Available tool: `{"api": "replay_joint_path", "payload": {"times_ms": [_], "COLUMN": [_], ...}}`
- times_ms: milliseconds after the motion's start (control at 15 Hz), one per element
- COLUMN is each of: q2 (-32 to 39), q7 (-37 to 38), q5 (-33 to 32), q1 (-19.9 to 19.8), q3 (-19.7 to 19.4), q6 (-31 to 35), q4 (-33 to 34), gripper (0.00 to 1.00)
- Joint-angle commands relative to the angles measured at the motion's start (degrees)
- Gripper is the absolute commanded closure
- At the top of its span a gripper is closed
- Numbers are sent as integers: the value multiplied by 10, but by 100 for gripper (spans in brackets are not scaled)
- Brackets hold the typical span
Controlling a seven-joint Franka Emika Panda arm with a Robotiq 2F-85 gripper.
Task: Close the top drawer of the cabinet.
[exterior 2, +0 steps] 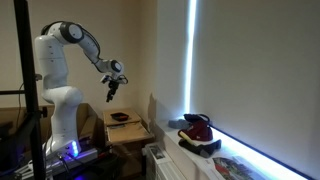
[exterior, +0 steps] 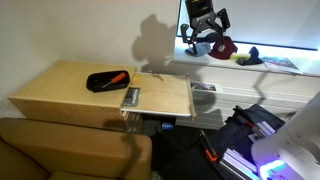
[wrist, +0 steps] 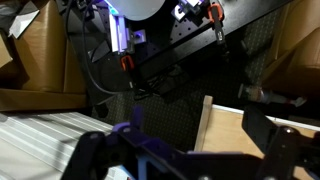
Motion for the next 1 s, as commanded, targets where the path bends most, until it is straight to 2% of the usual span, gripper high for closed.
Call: {"api": "replay_joint_path", "payload": {"times_ms": [0,67,267,533,733,867,933], "q2": [51,123,193,344,460,533,464], "q7": [56,115,203,306,368,380,364], "q5": [-39,-35,-39,-19,12,60,35], "q1": [-15,-15,-17,-5,-2,-18,3], "q3": [-8,-6,-35,-81,-109,-115,-121], "q6": [41,59,162,280,312,308,312], "q4": [-13,37,38,108,196,265,193], "gripper": [0,0,0,0,0,0,0]}}
